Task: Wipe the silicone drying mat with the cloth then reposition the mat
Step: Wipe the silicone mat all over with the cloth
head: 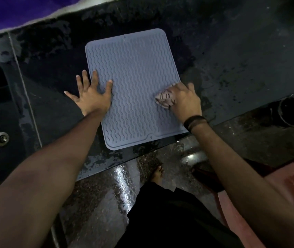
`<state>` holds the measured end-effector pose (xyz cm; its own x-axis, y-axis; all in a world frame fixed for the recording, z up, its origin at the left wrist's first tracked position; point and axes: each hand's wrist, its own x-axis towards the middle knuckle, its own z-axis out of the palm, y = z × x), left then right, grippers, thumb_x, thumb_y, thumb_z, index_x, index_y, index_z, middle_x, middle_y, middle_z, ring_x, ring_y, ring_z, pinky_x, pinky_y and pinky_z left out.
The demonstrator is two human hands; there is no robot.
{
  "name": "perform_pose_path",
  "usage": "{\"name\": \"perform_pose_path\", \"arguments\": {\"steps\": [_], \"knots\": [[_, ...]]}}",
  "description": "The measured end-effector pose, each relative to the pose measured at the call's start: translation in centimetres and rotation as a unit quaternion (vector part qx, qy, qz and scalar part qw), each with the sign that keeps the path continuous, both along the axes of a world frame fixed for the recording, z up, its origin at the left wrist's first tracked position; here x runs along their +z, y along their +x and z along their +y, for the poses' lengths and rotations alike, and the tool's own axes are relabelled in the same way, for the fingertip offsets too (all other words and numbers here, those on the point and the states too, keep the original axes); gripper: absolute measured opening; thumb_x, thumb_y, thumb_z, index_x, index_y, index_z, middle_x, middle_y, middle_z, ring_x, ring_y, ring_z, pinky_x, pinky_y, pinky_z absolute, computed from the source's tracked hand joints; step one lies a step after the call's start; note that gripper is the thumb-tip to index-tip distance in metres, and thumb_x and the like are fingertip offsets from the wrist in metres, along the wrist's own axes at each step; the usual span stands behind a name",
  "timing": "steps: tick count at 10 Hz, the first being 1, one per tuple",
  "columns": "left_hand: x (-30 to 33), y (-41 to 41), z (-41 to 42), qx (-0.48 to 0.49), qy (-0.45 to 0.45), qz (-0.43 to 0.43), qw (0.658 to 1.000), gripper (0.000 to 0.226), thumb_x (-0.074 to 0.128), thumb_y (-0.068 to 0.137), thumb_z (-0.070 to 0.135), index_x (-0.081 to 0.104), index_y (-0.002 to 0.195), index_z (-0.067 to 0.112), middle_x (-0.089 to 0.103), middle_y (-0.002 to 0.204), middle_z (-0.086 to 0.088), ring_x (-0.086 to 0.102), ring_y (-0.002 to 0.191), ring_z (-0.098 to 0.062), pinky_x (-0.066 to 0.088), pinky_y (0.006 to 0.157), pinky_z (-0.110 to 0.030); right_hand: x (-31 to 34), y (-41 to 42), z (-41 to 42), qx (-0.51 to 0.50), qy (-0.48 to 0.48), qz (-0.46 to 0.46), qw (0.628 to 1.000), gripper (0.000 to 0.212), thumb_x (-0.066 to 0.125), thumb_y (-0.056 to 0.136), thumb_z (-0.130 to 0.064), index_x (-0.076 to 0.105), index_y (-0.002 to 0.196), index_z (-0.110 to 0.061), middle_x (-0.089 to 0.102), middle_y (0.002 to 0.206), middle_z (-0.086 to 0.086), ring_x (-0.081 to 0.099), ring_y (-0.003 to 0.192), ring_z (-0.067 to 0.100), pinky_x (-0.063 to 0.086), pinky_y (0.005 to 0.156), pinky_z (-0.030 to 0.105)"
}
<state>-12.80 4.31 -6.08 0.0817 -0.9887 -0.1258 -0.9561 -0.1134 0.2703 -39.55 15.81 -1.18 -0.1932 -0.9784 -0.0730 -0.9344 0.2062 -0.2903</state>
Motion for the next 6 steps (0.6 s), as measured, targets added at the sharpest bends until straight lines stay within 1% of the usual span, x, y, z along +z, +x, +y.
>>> {"name": "perform_pose_path", "arguments": {"steps": [1,2,3,4,5,6], "knots": [[-0.1,0.1,-0.1,-0.001,-0.002,0.0,1.0,0.082,0.018,0.091,0.083,0.025,0.159,0.038,0.012,0.17,0.003,0.0,0.157,-0.018,-0.012,0.114,-0.073,0.1,0.2,5.8,-0.004,-0.004,0.005,1.0,0.048,0.072,0.074,-0.007,0.06,0.117,-0.023,0.057,0.122,-0.003,0.047,0.106,0.028,0.056,0.07,0.04],[-0.2,0.2,-0.2,-0.002,-0.006,0.002,1.0,0.082,0.018,0.091,0.083,0.026,0.159,0.037,0.013,0.17,0.002,0.001,0.157,-0.019,-0.01,0.114,-0.073,0.9,0.6,9.7,-0.005,0.022,0.012,1.0,0.046,0.071,0.074,-0.008,0.061,0.116,-0.024,0.058,0.118,-0.005,0.048,0.101,0.026,0.057,0.068,0.04],[-0.2,0.2,-0.1,-0.004,-0.006,0.004,1.0,0.081,0.018,0.091,0.082,0.026,0.159,0.037,0.014,0.17,0.001,0.001,0.157,-0.02,-0.01,0.114,-0.074,1.9,0.5,10.1,-0.001,0.057,0.022,0.998,0.04,0.069,0.074,-0.009,0.065,0.112,-0.022,0.061,0.111,-0.003,0.048,0.102,0.026,0.057,0.067,0.043],[-0.2,0.2,-0.2,-0.004,-0.008,-0.003,1.0,0.081,0.018,0.091,0.082,0.025,0.159,0.037,0.013,0.17,0.001,0.001,0.157,-0.02,-0.009,0.114,-0.074,2.6,0.0,7.1,-0.02,0.021,0.017,0.999,0.037,0.074,0.075,-0.016,0.066,0.11,-0.017,0.064,0.109,0.001,0.049,0.103,0.025,0.052,0.069,0.037],[-0.3,0.2,-0.2,-0.006,-0.006,-0.005,1.0,0.082,0.017,0.091,0.083,0.025,0.159,0.037,0.013,0.17,0.001,0.001,0.157,-0.02,-0.01,0.114,-0.074,2.1,-0.2,2.4,-0.039,-0.027,0.003,0.999,0.04,0.068,0.075,-0.007,0.065,0.114,-0.015,0.063,0.114,0.005,0.048,0.106,0.03,0.052,0.073,0.037],[-0.2,0.1,-0.1,-0.005,-0.008,-0.001,1.0,0.082,0.018,0.091,0.083,0.024,0.159,0.037,0.013,0.17,0.001,0.001,0.157,-0.02,-0.01,0.114,-0.074,0.9,-0.3,-0.1,-0.041,0.01,0.003,0.999,0.047,0.068,0.076,-0.003,0.063,0.121,-0.015,0.058,0.122,0.006,0.045,0.112,0.031,0.051,0.076,0.036]]}}
